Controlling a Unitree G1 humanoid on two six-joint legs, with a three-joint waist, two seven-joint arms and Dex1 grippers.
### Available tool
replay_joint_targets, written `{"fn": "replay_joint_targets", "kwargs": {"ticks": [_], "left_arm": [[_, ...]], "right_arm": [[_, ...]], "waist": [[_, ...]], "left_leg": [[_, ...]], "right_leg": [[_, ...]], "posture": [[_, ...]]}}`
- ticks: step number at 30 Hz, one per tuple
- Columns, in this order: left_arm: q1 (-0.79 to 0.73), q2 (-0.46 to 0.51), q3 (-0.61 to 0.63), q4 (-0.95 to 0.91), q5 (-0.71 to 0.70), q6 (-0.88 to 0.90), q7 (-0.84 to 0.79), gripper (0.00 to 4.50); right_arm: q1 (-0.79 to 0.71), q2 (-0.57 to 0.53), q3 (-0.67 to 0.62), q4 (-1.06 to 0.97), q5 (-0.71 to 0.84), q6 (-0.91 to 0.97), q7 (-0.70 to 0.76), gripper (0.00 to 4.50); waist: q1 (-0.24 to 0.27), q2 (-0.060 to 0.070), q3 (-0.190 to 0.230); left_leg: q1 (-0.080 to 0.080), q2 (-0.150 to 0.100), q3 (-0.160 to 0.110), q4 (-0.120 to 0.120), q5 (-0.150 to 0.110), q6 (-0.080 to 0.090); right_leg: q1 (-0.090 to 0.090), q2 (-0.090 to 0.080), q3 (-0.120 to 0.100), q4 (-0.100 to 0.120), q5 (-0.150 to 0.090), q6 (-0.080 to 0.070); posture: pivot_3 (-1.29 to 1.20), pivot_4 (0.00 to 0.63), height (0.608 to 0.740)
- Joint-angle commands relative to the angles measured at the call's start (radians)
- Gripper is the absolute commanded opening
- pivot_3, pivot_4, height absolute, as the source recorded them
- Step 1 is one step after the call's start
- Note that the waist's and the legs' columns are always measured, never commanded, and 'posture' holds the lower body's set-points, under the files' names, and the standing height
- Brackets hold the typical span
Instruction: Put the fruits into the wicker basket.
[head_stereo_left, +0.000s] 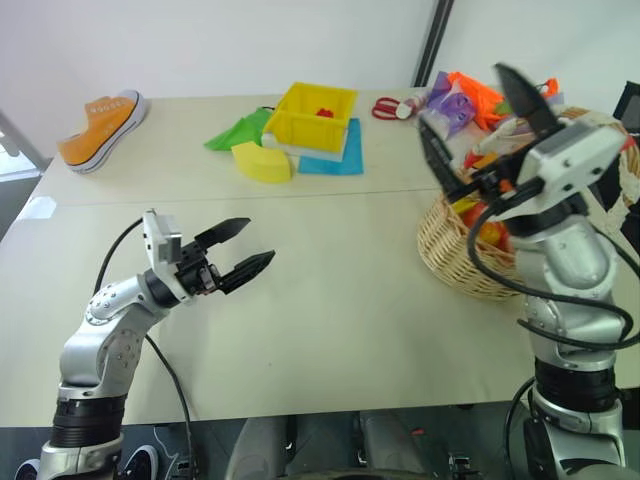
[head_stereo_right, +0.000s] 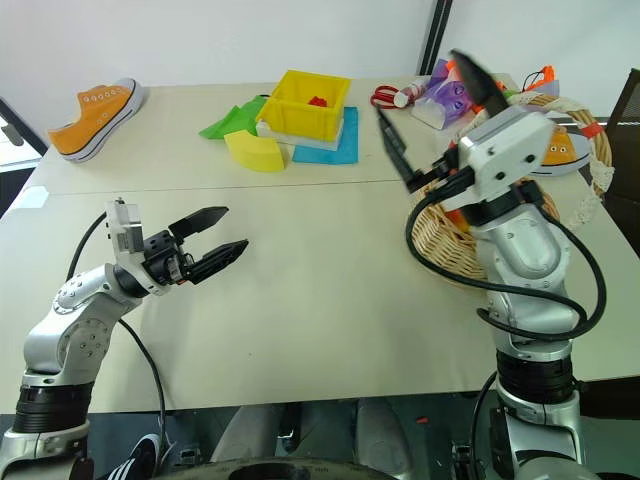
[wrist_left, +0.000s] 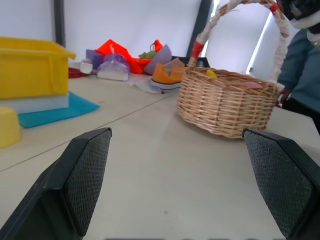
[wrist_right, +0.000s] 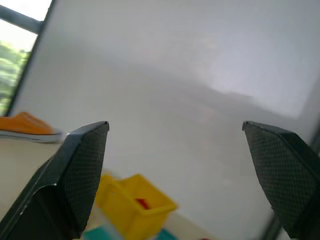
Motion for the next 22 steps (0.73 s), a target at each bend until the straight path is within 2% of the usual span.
{"fn": "replay_joint_targets", "kwargs": {"ticks": [1,3,5,10,18,22], "left_arm": [[0.015,0.018,0.047,-0.033,0.004,-0.007,0.031,4.50],[0.050,0.036,0.069,-0.026,0.028,-0.008,0.053,4.50],[0.090,0.051,0.090,-0.035,0.055,-0.027,0.074,4.50],[0.196,0.070,0.163,-0.070,0.102,-0.061,0.122,4.50],[0.351,0.030,0.248,-0.125,0.152,-0.107,0.221,4.50],[0.380,0.022,0.266,-0.125,0.156,-0.115,0.240,4.50]], "right_arm": [[0.051,-0.015,0.052,-0.023,0.118,0.192,0.052,4.45],[0.101,-0.065,0.141,0.020,0.095,0.275,0.131,4.45],[0.113,-0.114,0.206,0.053,0.048,0.253,0.222,4.45],[0.083,-0.093,0.150,0.136,0.149,0.226,0.350,4.45],[0.061,-0.069,0.175,0.298,0.080,0.129,0.450,4.45],[0.059,-0.064,0.180,0.323,0.064,0.109,0.481,4.45]], "waist": [[0.000,-0.001,-0.001],[-0.001,-0.001,-0.001],[-0.003,-0.001,-0.001],[-0.005,0.000,0.000],[-0.001,-0.001,0.000],[-0.001,-0.001,0.000]], "left_leg": [[0.000,0.000,0.000,0.000,0.000,0.000],[0.000,0.000,-0.001,-0.001,0.000,0.000],[0.000,0.000,-0.001,-0.001,0.000,0.000],[-0.001,0.000,0.000,-0.002,0.000,0.000],[-0.002,0.000,0.000,-0.003,-0.001,-0.001],[-0.002,0.000,0.000,-0.004,-0.001,-0.001]], "right_leg": [[0.000,0.000,0.000,0.000,0.000,0.000],[0.000,0.000,0.000,0.000,0.000,0.000],[0.000,-0.001,0.000,-0.001,0.000,-0.001],[-0.003,-0.001,0.000,0.000,-0.001,-0.002],[-0.002,-0.001,0.000,-0.004,-0.002,-0.004],[-0.002,-0.001,0.000,-0.005,-0.002,-0.004]], "posture": [[0.00,0.150,0.740],[0.00,0.150,0.740],[0.00,0.150,0.740],[0.00,0.150,0.740],[0.00,0.150,0.740],[0.00,0.150,0.740]]}}
